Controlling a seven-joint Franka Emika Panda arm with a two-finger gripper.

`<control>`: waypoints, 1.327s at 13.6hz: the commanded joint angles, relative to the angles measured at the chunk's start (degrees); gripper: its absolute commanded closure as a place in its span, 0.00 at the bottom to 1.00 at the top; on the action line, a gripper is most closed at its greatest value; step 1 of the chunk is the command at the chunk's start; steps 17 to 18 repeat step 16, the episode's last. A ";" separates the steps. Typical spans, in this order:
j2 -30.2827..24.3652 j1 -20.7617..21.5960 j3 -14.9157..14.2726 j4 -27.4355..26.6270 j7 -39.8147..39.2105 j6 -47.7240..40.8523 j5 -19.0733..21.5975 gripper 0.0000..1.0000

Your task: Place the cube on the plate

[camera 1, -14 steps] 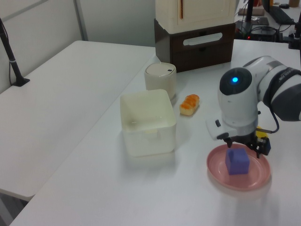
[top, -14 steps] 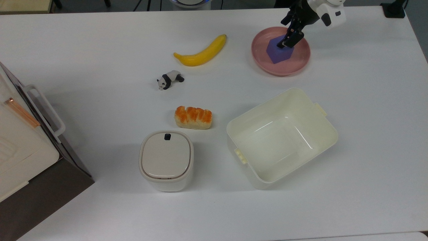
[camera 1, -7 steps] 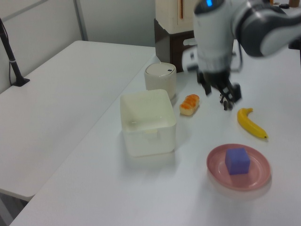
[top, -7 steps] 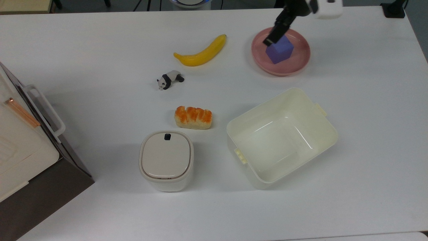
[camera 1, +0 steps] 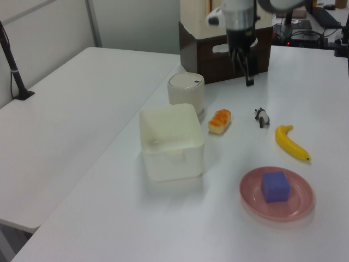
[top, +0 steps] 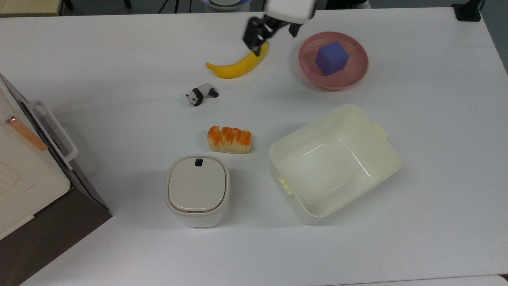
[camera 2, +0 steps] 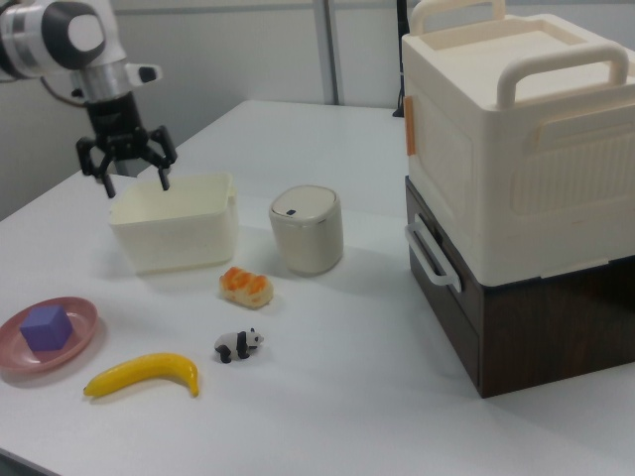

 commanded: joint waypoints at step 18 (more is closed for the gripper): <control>-9.78 1.37 -14.01 -1.30 16.37 -3.22 4.91 0.00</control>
